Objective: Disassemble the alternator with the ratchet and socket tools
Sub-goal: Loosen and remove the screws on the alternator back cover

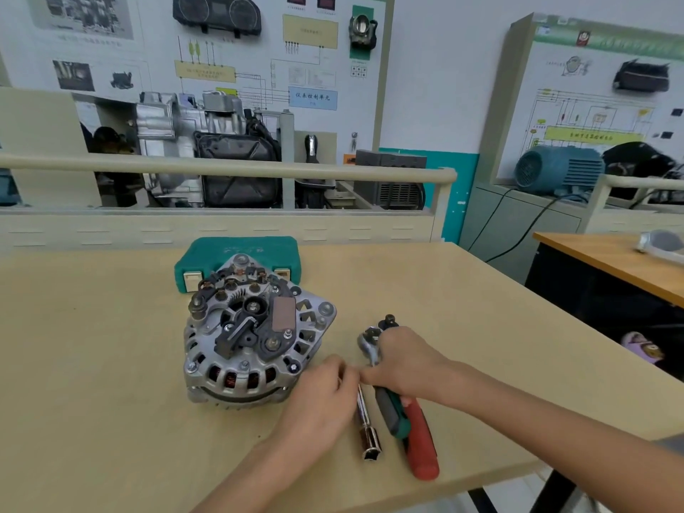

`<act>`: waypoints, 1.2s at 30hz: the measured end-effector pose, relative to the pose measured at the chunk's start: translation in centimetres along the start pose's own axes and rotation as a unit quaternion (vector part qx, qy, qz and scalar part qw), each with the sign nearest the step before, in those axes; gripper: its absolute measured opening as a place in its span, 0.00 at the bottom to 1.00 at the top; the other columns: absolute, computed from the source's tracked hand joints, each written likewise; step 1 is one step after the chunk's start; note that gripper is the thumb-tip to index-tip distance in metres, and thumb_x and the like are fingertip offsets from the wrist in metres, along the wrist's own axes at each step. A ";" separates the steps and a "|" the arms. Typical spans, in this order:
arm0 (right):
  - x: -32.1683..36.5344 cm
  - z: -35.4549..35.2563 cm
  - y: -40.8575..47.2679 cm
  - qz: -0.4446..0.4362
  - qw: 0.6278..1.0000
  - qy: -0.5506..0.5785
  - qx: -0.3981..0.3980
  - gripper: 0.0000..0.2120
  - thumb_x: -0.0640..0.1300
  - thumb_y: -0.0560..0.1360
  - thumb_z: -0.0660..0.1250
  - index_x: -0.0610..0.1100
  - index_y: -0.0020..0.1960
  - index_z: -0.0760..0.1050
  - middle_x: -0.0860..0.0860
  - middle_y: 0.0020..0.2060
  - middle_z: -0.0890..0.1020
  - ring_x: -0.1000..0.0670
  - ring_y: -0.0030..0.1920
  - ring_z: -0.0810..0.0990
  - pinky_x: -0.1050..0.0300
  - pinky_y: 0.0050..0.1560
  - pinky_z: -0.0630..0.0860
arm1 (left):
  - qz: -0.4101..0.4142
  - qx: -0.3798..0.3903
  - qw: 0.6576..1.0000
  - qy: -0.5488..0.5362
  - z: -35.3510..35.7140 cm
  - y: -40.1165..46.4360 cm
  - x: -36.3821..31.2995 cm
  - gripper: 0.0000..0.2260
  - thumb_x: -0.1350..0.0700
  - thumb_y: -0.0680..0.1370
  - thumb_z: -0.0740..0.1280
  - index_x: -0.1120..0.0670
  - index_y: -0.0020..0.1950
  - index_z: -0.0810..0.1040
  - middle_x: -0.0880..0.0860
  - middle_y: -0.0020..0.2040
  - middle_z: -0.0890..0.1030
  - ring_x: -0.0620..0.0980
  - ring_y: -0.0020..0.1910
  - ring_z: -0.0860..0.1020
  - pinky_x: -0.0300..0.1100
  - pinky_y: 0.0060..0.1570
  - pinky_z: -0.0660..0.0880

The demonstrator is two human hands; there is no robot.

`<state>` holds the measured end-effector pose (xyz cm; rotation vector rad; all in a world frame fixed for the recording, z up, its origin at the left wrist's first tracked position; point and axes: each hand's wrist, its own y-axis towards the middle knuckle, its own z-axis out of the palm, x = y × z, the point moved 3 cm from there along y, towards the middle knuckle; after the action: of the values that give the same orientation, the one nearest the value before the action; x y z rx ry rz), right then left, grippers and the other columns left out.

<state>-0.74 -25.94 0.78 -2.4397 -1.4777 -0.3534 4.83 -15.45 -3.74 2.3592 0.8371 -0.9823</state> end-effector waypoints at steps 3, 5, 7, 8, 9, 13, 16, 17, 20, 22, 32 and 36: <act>0.4 -0.8 -0.9 -0.030 0.998 0.028 -0.037 0.18 0.43 0.71 0.65 0.43 0.25 0.63 0.51 0.18 0.67 0.56 0.19 0.65 0.68 0.18 0.59 | -0.114 0.051 0.968 -0.217 0.3 0.9 -1.3 0.17 0.47 0.81 0.54 0.56 0.45 0.77 0.53 0.35 0.79 0.47 0.31 0.78 0.42 0.35 0.75; 0.7 -0.7 -1.9 -0.056 0.997 0.042 -0.036 0.18 0.42 0.72 0.64 0.44 0.25 0.63 0.53 0.16 0.67 0.55 0.19 0.66 0.69 0.19 0.59 | -0.175 0.100 0.921 -0.332 0.8 1.0 -2.0 0.18 0.49 0.82 0.55 0.60 0.50 0.78 0.59 0.39 0.82 0.55 0.38 0.81 0.45 0.39 0.79; 1.0 -0.8 -2.7 -0.081 0.994 0.072 0.001 0.14 0.39 0.74 0.61 0.40 0.30 0.68 0.52 0.19 0.71 0.57 0.18 0.69 0.70 0.20 0.61 | -0.184 0.110 0.902 -0.376 1.1 1.1 -2.3 0.18 0.52 0.82 0.55 0.64 0.51 0.77 0.61 0.35 0.81 0.56 0.35 0.81 0.45 0.35 0.78; 0.8 -1.2 -2.8 -0.083 0.991 0.107 0.024 0.11 0.38 0.75 0.59 0.37 0.34 0.72 0.51 0.20 0.73 0.57 0.17 0.69 0.69 0.20 0.64 | -0.186 0.097 0.898 -0.388 1.1 1.0 -2.2 0.18 0.52 0.83 0.54 0.65 0.50 0.76 0.60 0.32 0.80 0.54 0.30 0.79 0.42 0.31 0.76; 0.3 -1.9 -2.7 -0.080 0.988 0.131 0.024 0.10 0.38 0.75 0.59 0.35 0.39 0.75 0.53 0.20 0.74 0.57 0.16 0.70 0.68 0.20 0.66 | -0.192 0.079 0.897 -0.391 0.9 0.9 -2.0 0.17 0.52 0.83 0.53 0.63 0.48 0.74 0.58 0.29 0.79 0.51 0.26 0.78 0.40 0.28 0.75; -2.6 -5.3 -0.7 -0.071 0.990 0.074 -0.097 0.09 0.39 0.77 0.59 0.37 0.47 0.76 0.53 0.27 0.76 0.53 0.21 0.76 0.55 0.29 0.76 | -0.212 0.059 0.907 -0.360 0.4 0.2 -1.3 0.15 0.51 0.82 0.55 0.59 0.40 0.67 0.52 0.23 0.73 0.47 0.18 0.69 0.34 0.19 0.64; -3.7 -3.7 0.2 -0.085 0.996 -0.001 -0.025 0.08 0.43 0.77 0.62 0.39 0.51 0.74 0.50 0.35 0.75 0.47 0.28 0.78 0.57 0.33 0.74 | -0.205 0.098 0.923 -0.310 0.6 -0.5 -1.1 0.15 0.51 0.82 0.56 0.60 0.42 0.71 0.51 0.22 0.73 0.45 0.17 0.68 0.33 0.18 0.62; -3.9 -2.8 0.4 -0.087 0.996 -0.016 0.000 0.10 0.44 0.76 0.64 0.39 0.53 0.74 0.49 0.37 0.74 0.48 0.29 0.77 0.59 0.32 0.73 | -0.198 0.103 0.930 -0.292 0.6 -0.6 -1.2 0.15 0.51 0.82 0.56 0.60 0.43 0.71 0.50 0.22 0.73 0.45 0.17 0.68 0.33 0.18 0.62; -4.2 -1.0 1.0 -0.086 0.995 -0.051 0.010 0.15 0.48 0.75 0.67 0.40 0.56 0.74 0.47 0.44 0.75 0.50 0.35 0.73 0.66 0.28 0.66 | -0.178 0.098 0.942 -0.268 0.7 -0.7 -1.1 0.15 0.52 0.82 0.56 0.61 0.43 0.72 0.51 0.22 0.72 0.46 0.16 0.68 0.33 0.18 0.61; -4.4 -0.4 1.4 -0.077 0.995 -0.064 -0.002 0.16 0.49 0.74 0.67 0.40 0.57 0.74 0.44 0.51 0.77 0.46 0.45 0.76 0.61 0.34 0.67 | -0.172 0.093 0.947 -0.254 0.8 -0.7 -0.9 0.15 0.52 0.82 0.56 0.61 0.43 0.72 0.51 0.21 0.72 0.46 0.16 0.69 0.33 0.17 0.61; -4.3 0.8 2.2 -0.082 0.995 -0.048 -0.027 0.10 0.43 0.74 0.65 0.35 0.43 0.75 0.40 0.40 0.79 0.44 0.41 0.77 0.57 0.35 0.68 | -0.160 0.100 0.961 -0.200 0.6 -0.2 -0.4 0.13 0.52 0.82 0.56 0.60 0.48 0.71 0.51 0.22 0.74 0.46 0.16 0.69 0.34 0.17 0.62; -4.9 -0.8 2.4 -0.007 0.962 0.272 -0.025 0.08 0.38 0.75 0.64 0.39 0.39 0.69 0.45 0.30 0.79 0.53 0.21 0.74 0.65 0.22 0.64 | -0.144 0.090 0.965 -0.201 0.5 0.1 0.1 0.08 0.52 0.81 0.57 0.56 0.51 0.71 0.50 0.22 0.75 0.45 0.15 0.68 0.33 0.17 0.61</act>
<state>-0.86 -31.33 -0.41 -2.1178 -1.2479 -0.9831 4.68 -15.80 -4.13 2.0982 0.9734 -1.6524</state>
